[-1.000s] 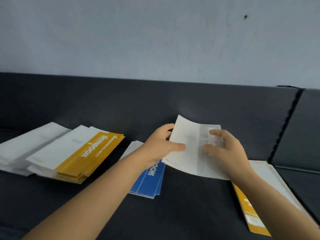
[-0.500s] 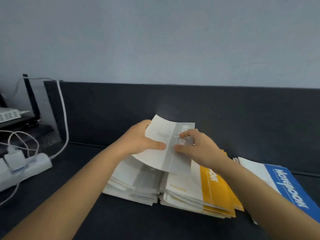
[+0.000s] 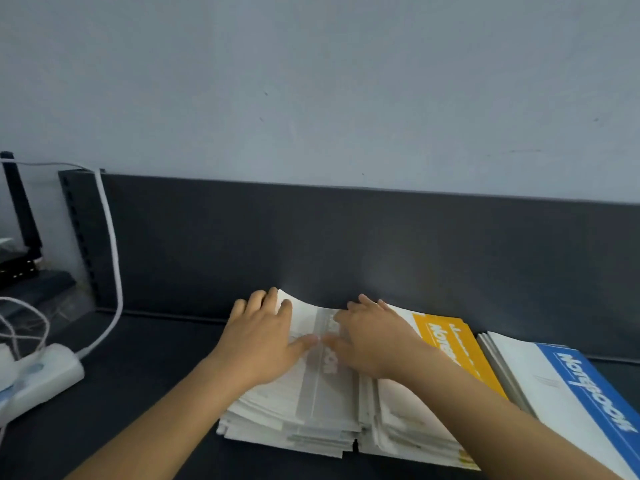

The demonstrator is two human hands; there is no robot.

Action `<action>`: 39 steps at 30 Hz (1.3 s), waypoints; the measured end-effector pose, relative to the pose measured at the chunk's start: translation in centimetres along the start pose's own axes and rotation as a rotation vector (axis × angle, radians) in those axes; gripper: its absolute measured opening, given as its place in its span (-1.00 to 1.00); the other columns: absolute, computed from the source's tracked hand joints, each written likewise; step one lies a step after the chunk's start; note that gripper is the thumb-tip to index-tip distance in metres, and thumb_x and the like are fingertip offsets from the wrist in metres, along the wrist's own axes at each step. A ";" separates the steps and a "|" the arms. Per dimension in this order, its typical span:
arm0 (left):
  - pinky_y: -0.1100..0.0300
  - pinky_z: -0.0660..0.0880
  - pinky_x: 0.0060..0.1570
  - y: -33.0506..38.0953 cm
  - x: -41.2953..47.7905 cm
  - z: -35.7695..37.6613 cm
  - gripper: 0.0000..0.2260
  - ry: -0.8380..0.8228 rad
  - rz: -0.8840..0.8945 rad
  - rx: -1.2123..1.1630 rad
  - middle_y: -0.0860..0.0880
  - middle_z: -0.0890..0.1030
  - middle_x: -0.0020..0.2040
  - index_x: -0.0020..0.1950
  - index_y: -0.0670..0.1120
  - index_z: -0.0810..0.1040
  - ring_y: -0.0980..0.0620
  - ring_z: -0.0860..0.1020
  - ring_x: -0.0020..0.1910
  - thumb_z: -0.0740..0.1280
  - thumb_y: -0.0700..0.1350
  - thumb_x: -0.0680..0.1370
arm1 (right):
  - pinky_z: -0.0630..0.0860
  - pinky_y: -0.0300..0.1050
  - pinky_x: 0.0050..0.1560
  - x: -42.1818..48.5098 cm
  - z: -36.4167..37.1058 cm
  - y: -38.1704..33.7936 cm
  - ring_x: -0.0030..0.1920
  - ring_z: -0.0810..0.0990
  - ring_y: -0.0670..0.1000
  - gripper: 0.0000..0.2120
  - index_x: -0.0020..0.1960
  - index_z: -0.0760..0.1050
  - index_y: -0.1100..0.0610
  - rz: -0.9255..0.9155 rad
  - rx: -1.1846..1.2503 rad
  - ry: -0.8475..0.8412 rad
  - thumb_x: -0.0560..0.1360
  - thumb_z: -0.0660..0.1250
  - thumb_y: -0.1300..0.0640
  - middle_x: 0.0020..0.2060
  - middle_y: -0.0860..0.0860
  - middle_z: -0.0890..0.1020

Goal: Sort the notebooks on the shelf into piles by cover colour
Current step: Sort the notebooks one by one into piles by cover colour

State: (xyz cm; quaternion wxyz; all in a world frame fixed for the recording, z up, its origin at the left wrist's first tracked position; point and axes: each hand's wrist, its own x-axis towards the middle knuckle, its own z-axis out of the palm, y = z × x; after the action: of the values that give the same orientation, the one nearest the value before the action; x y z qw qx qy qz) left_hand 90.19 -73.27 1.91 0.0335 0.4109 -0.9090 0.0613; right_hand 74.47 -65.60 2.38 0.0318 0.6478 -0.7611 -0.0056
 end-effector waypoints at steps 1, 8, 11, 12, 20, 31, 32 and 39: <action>-0.01 0.12 0.41 0.6 0.2 -0.5 0.14 0.041 0.009 0.038 -0.10 0.12 0.56 0.52 -0.05 0.18 -0.10 0.08 0.51 -0.58 0.47 0.18 | 0.15 0.04 0.43 -0.3 -0.4 0.7 0.42 0.24 0.10 -0.48 0.35 0.38 0.10 0.014 0.016 0.022 0.60 -0.03 -0.22 0.30 0.06 0.43; -0.02 0.06 0.47 14.6 1.2 -4.6 0.03 0.139 0.172 0.092 -0.06 0.12 0.58 0.58 -0.03 0.09 -0.09 0.01 0.56 -0.50 0.49 0.31 | 0.09 0.05 0.47 -8.2 -1.2 12.8 0.53 0.05 0.11 -0.36 0.54 0.09 0.04 0.180 0.029 0.111 0.57 0.00 -0.29 0.50 0.06 0.21; -0.01 0.01 0.49 23.5 1.6 -4.3 -0.25 0.096 0.248 0.072 -0.04 0.07 0.60 0.59 -0.01 0.02 -0.06 -0.03 0.57 -0.10 0.41 0.53 | 0.01 0.04 0.49 -14.0 -1.1 20.4 0.55 -0.05 0.09 -0.31 0.57 -0.08 -0.01 0.253 0.079 0.094 0.56 -0.03 -0.31 0.54 0.06 0.11; 0.00 0.01 0.49 26.7 1.7 -4.1 -0.26 0.080 0.264 0.079 -0.04 0.08 0.59 0.59 -0.01 0.02 -0.06 -0.02 0.57 -0.07 0.40 0.54 | 0.02 0.04 0.49 -16.0 -0.7 23.3 0.55 -0.05 0.08 -0.31 0.57 -0.07 -0.01 0.282 0.083 0.074 0.56 -0.02 -0.32 0.54 0.05 0.11; 0.06 0.20 0.41 50.3 2.1 -2.2 -0.31 -0.039 0.389 -0.098 0.03 0.35 0.47 0.53 -0.02 0.22 -0.01 0.27 0.46 0.02 0.39 0.54 | 0.24 0.04 0.36 -30.9 4.1 45.4 0.41 0.25 0.16 -0.31 0.43 0.26 0.16 0.607 0.150 -0.161 0.56 -0.08 -0.33 0.39 0.16 0.34; 0.21 0.53 -0.17 59.5 4.3 -0.4 -0.78 -0.176 0.038 -1.084 0.11 0.62 -0.05 0.06 -0.01 0.54 0.10 0.62 -0.10 0.46 -0.17 0.46 | 0.14 0.25 0.41 -32.4 5.9 48.5 0.37 0.33 0.18 -0.56 0.37 0.31 0.18 0.495 0.398 -0.186 0.66 -0.17 0.04 0.34 0.12 0.39; 0.26 0.51 -0.20 59.6 4.1 -0.7 -0.76 -0.204 -0.003 -1.203 0.08 0.63 -0.05 0.07 -0.04 0.54 0.10 0.61 -0.10 0.45 -0.25 0.47 | 0.19 0.20 0.39 -32.2 6.0 48.4 0.36 0.33 0.20 -0.56 0.36 0.33 0.17 0.469 0.404 -0.184 0.66 -0.17 0.02 0.32 0.13 0.40; 0.09 0.59 0.05 52.9 3.4 -3.6 -0.70 -0.091 -0.035 -1.514 0.02 0.70 0.00 0.05 0.00 0.61 0.02 0.67 0.01 0.32 -0.39 0.53 | 0.26 -0.12 0.31 -29.8 3.8 45.3 0.41 0.32 0.05 -0.63 0.38 0.40 -0.05 0.414 0.829 0.257 0.58 0.24 -0.02 0.49 -0.04 0.24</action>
State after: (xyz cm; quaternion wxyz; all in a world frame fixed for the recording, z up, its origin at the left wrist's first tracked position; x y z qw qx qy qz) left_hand 48.26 -40.63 1.41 0.2699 0.2923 -0.6968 -0.5968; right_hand 34.35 -29.08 -0.36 -0.1351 0.4362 -0.8020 0.3850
